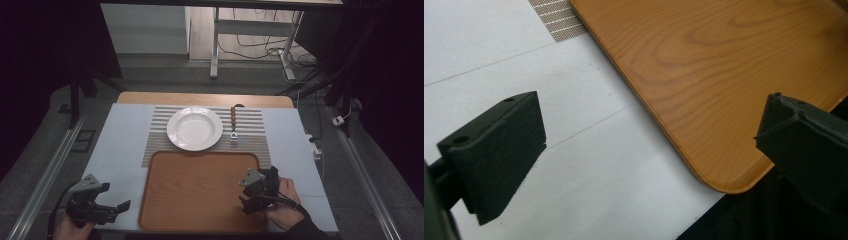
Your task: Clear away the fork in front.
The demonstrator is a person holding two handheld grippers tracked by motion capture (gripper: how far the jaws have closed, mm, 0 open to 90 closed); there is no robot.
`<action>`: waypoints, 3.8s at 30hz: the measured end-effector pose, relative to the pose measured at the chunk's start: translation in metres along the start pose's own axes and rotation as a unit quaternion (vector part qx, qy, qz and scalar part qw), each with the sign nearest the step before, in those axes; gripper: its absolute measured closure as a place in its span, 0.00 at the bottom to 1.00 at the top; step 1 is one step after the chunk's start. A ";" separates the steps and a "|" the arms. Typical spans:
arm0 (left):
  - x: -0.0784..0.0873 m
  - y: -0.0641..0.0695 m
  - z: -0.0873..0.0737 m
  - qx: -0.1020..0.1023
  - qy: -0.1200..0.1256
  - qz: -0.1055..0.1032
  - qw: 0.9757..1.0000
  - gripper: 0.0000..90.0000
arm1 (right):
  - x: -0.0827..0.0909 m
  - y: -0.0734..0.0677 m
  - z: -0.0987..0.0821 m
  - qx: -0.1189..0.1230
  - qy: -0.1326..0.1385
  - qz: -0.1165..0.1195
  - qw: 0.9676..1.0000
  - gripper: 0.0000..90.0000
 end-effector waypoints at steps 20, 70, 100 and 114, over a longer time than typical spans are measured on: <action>0.000 0.000 0.000 0.000 0.000 -0.001 1.000 0.00 | -0.023 0.010 0.037 0.128 -0.053 -0.061 0.988 0.00; 0.000 -0.003 -0.001 0.011 -0.002 -0.015 1.000 0.00 | -0.111 0.116 0.098 0.205 -0.143 -0.116 0.961 0.18; 0.000 -0.003 -0.001 0.011 -0.001 -0.018 1.000 0.00 | -0.117 0.101 0.082 0.261 -0.153 -0.168 0.938 1.00; 0.000 -0.001 -0.001 0.003 -0.001 -0.017 1.000 0.00 | -0.075 0.087 0.081 0.245 -0.114 -0.123 0.955 1.00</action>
Point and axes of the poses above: each handheld gripper's, and its own axes: x roughly backward along the jaws, z roughly out of its top, y roughly to its right, the point moved 5 cm from there along -x, roughly forward along the jaws, and after that the axes turned 12 degrees about z, right-handed, at the moved point
